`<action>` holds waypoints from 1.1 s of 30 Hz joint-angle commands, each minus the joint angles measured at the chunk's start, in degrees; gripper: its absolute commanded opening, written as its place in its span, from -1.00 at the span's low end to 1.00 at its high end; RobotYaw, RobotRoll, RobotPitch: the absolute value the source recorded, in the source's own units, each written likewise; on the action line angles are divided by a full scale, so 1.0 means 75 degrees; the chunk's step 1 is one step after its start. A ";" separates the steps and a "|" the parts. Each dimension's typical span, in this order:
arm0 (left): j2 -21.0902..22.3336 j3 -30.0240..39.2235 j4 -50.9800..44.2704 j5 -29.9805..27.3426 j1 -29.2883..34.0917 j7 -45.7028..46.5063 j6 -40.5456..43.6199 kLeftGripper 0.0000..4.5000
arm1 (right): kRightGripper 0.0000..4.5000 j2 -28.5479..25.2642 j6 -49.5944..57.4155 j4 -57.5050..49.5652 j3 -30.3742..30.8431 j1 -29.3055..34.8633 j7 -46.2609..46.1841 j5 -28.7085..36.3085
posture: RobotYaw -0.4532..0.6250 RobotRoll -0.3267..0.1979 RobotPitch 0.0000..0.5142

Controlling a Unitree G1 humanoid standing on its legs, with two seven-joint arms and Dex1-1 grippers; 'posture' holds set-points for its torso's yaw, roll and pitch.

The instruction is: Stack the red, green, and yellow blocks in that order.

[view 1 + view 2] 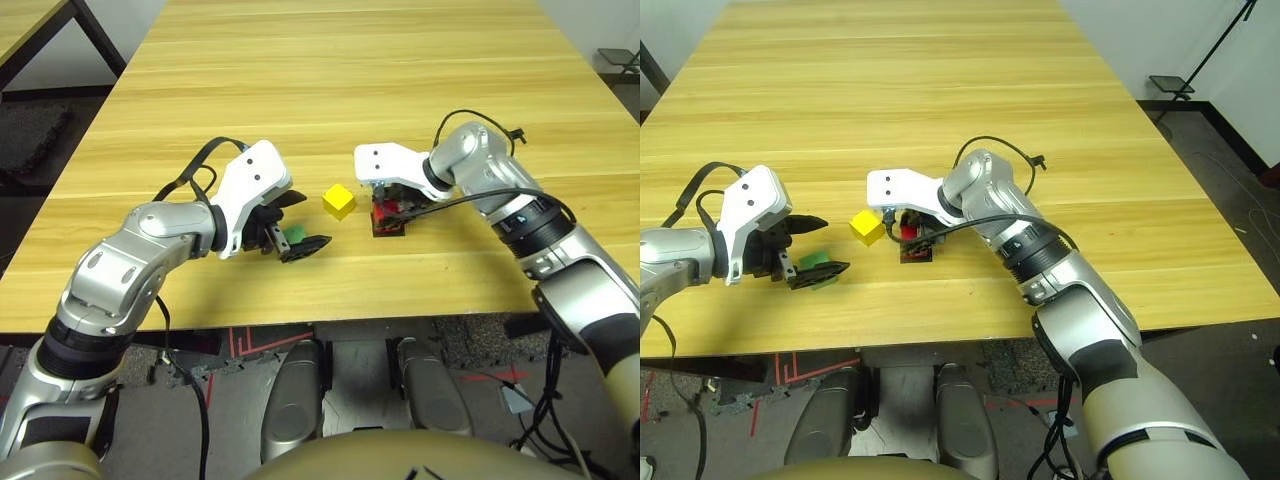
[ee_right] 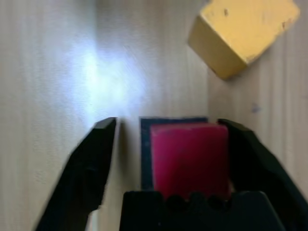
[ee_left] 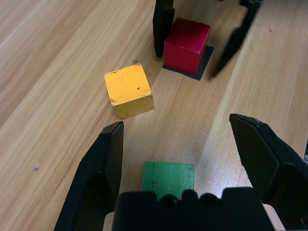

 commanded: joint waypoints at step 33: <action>-0.0118 -0.0794 0.2012 0.0981 0.0411 -0.1201 -0.1638 0.32 | 1.00 -0.3292 -0.0053 -0.1286 -0.3498 0.1882 0.0897 0.4179 | 0.29 -0.17 -0.63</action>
